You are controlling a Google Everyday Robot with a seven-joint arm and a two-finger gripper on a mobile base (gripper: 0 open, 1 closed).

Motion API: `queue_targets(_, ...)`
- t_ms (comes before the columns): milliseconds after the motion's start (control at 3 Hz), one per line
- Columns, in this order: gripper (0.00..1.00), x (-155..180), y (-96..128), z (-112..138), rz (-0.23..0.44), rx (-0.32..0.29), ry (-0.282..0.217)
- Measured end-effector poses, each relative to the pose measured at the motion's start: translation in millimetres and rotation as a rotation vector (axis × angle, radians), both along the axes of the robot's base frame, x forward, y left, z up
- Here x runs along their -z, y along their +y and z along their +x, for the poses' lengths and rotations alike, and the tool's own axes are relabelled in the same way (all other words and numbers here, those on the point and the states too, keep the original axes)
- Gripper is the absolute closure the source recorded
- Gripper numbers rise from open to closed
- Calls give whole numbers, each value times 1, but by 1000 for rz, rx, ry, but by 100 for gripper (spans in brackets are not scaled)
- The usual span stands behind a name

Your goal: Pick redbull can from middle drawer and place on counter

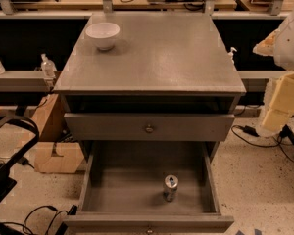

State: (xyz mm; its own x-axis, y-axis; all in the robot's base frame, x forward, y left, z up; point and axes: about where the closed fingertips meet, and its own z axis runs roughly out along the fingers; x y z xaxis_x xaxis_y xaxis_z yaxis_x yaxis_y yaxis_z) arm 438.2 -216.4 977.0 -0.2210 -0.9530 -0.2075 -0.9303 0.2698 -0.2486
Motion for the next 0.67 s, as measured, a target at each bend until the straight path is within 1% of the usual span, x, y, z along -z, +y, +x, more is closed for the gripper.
queue_targets(333,0,3,0,1,14,-2,-3)
queue_targets(667,0,28,-2,7,156,-20,-32)
